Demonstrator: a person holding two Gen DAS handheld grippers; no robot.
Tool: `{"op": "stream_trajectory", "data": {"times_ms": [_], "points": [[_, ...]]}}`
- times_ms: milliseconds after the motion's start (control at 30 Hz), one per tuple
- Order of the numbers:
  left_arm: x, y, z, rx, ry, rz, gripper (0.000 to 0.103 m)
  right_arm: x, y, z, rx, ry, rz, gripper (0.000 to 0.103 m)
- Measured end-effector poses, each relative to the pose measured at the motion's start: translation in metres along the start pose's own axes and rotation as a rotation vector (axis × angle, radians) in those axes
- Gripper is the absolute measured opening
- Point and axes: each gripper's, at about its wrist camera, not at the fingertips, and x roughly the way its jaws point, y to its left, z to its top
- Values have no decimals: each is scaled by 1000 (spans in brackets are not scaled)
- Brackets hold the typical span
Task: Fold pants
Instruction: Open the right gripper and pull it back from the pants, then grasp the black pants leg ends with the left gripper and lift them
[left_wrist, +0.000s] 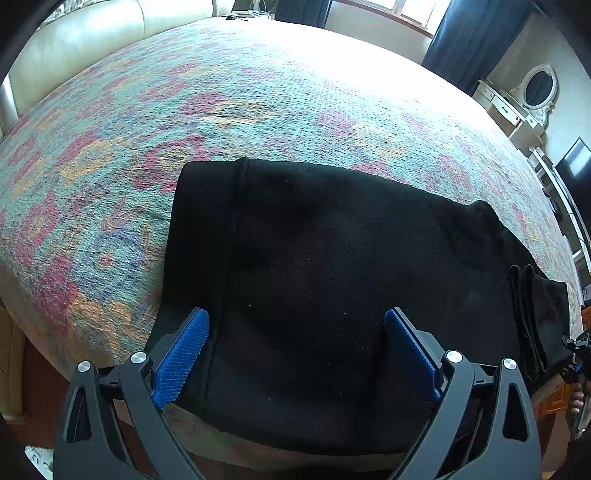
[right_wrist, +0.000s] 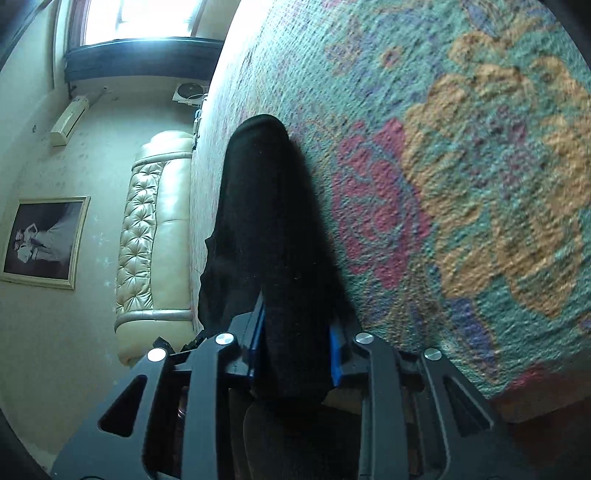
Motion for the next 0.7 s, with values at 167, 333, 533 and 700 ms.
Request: {"op": "stream_trajectory", "data": {"times_ms": [167, 333, 533, 700], "points": [[0, 0, 0, 2, 0, 0, 94, 2, 1, 0, 23, 7, 29, 26], [0, 0, 0, 2, 1, -5, 94, -5, -10, 0, 61, 24, 103, 37], [0, 0, -2, 6, 0, -9, 94, -12, -14, -6, 36, 43, 95, 46], [0, 1, -1, 11, 0, -12, 94, -13, -16, -6, 29, 46, 37, 27]]}}
